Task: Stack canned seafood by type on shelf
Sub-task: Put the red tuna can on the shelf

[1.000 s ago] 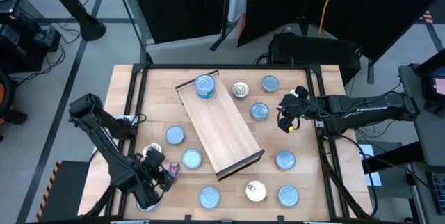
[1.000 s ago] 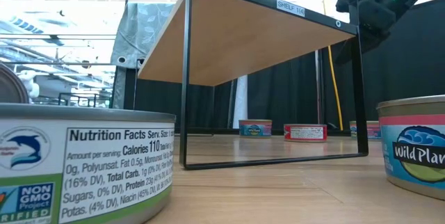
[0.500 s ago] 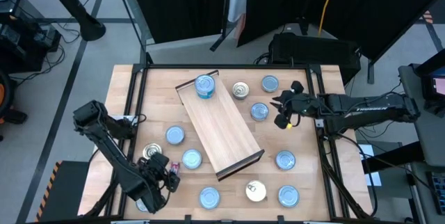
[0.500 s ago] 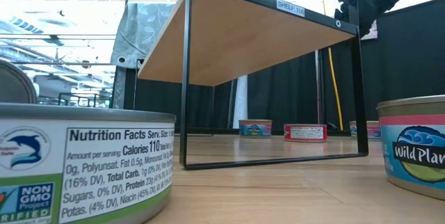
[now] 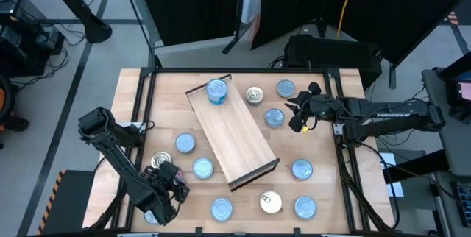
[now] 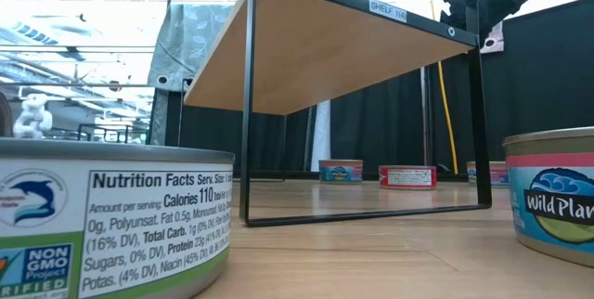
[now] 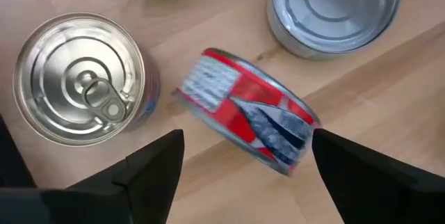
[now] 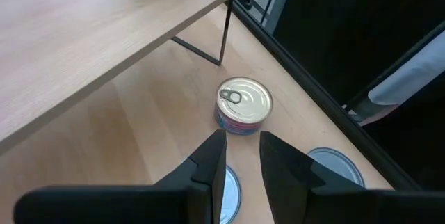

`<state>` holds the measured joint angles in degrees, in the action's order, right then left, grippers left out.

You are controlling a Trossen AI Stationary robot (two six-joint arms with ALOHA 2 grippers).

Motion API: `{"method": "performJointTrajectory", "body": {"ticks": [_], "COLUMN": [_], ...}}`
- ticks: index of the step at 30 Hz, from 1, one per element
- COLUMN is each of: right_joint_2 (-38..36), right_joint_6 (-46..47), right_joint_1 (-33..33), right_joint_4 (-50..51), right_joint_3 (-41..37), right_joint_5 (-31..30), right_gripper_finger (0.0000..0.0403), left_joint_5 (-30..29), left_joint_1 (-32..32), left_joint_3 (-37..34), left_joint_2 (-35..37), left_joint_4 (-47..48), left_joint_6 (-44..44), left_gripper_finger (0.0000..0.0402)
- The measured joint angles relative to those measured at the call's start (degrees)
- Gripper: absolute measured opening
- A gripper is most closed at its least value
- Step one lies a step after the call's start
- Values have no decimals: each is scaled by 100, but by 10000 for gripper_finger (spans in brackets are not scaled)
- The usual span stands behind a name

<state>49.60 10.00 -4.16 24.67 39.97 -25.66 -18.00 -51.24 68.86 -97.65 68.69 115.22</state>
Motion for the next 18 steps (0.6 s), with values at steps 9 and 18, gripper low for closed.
{"method": "performJointTrajectory", "body": {"ticks": [9, 18], "right_joint_2": [0, 0], "right_joint_6": [0, 0], "right_joint_1": [0, 0], "right_joint_4": [2, 2], "right_joint_3": [0, 0], "right_joint_5": [1, -1], "right_gripper_finger": [79, 79], "left_joint_5": [-5, 316], "left_joint_1": [17, 11], "left_joint_3": [412, 481], "left_joint_2": [3, 9], "left_joint_4": [580, 498], "left_joint_6": [323, -2715], "left_gripper_finger": [315, 315]}}
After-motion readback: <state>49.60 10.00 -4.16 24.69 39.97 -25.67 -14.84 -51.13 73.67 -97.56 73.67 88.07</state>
